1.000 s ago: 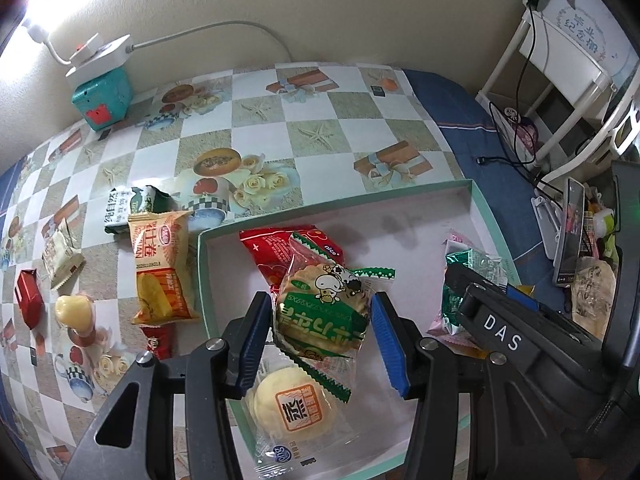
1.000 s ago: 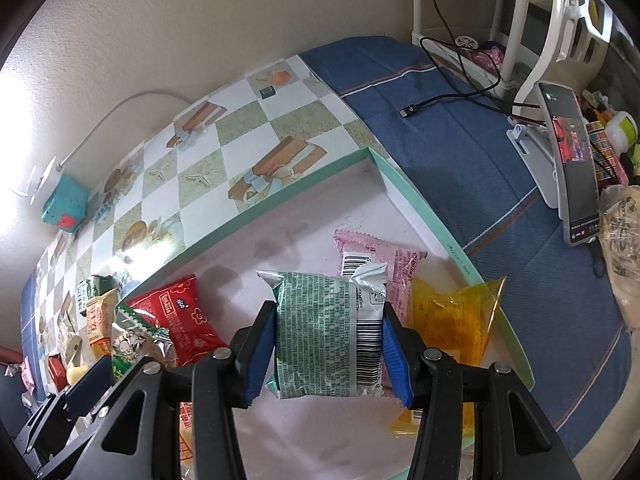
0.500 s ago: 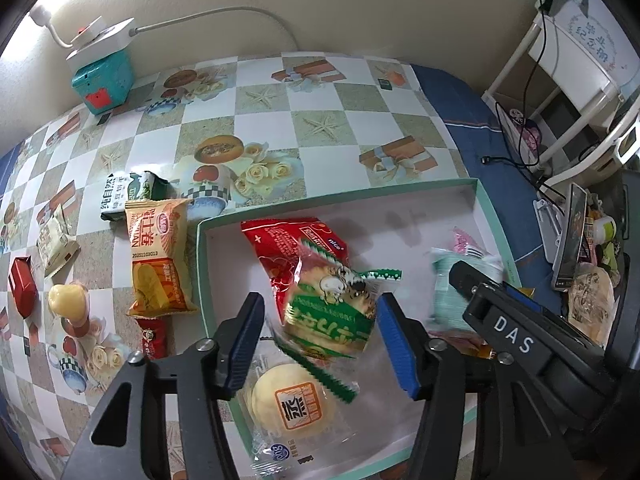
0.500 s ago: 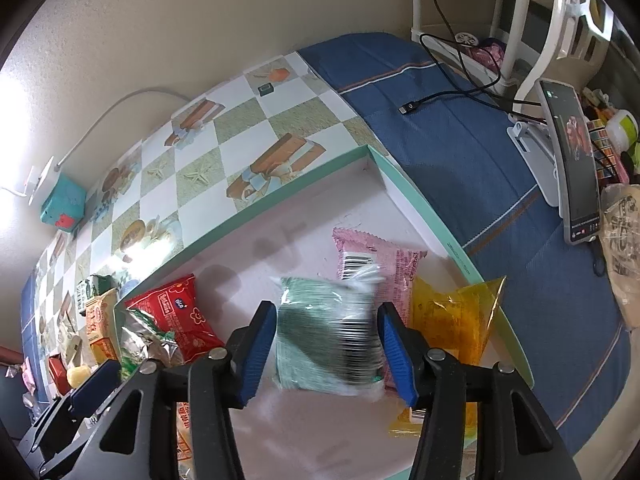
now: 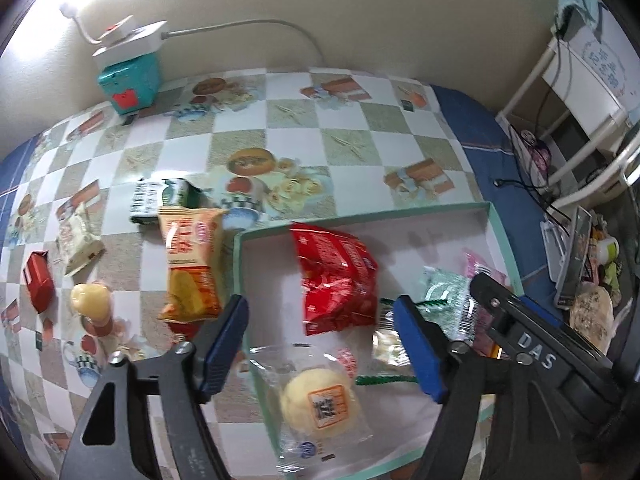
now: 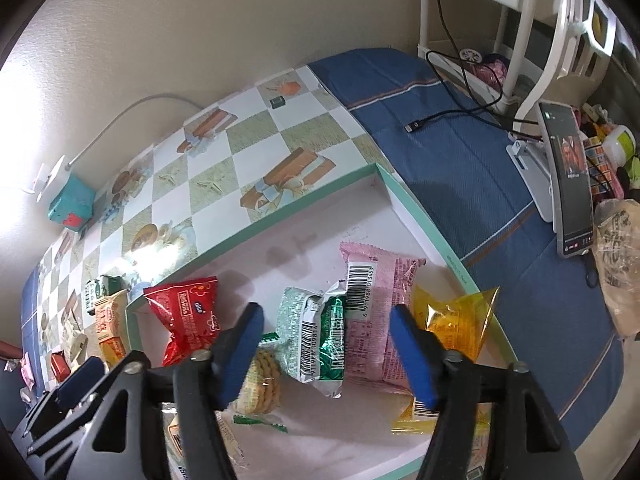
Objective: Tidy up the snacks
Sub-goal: 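Open the left tool to drop the cracker packet while the right tool releases the striped bag into the tray, then move both open tools back over the snack pile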
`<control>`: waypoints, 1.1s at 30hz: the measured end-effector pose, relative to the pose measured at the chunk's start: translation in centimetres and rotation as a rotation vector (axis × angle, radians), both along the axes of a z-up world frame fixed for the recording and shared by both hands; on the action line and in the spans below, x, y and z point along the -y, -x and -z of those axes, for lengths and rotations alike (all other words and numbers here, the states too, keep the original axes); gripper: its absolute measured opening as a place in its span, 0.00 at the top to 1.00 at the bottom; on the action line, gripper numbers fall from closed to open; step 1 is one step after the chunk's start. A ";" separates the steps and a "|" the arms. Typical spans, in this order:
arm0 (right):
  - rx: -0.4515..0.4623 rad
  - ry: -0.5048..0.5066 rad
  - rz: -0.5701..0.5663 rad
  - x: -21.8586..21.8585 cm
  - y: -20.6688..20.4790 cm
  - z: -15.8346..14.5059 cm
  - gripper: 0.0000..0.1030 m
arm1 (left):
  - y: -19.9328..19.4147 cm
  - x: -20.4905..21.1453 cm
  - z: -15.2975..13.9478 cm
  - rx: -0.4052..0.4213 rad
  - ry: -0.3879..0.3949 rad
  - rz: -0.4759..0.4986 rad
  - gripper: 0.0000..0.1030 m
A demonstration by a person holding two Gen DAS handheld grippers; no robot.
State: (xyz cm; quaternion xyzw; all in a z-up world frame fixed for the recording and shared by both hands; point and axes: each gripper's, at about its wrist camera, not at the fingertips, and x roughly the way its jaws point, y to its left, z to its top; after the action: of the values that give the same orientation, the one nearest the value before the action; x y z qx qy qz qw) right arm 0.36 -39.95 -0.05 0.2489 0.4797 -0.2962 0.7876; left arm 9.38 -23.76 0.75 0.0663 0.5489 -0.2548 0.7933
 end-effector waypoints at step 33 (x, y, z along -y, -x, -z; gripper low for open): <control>-0.026 0.081 -0.106 -6.1 -3.4 -0.8 0.00 | -7.0 -16.0 0.9 0.024 -0.088 -0.432 0.05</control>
State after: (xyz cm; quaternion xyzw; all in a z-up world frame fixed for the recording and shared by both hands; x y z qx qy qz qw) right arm 3.80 -33.82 0.77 0.1872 0.4899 -0.2767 0.8052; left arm 16.34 -7.74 -0.11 -0.0154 0.5515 -0.0538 0.8323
